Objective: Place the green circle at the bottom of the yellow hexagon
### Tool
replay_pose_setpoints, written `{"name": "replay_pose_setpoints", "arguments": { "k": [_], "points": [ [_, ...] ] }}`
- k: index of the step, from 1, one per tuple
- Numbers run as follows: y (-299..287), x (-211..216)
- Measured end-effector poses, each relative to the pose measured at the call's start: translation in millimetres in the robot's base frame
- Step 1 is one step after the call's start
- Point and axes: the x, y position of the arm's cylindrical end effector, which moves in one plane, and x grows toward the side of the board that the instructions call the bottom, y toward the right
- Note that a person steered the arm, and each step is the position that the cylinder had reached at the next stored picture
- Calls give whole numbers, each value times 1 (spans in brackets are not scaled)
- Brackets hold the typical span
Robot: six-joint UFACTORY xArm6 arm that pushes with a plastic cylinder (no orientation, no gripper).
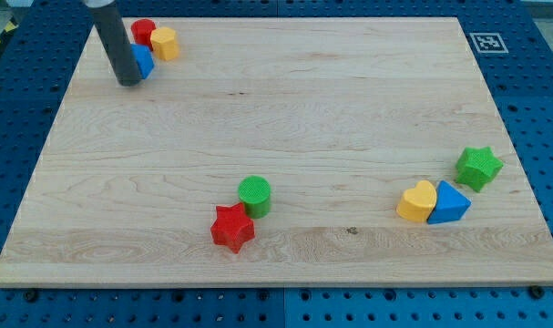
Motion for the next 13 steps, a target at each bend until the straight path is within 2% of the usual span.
{"name": "replay_pose_setpoints", "arguments": {
  "k": [2,3,4,5,9,11,12,13],
  "points": [
    [-6,-31],
    [-8,-22],
    [-7,5],
    [6,52],
    [103,286],
    [176,295],
    [181,289],
    [182,256]
  ]
}}
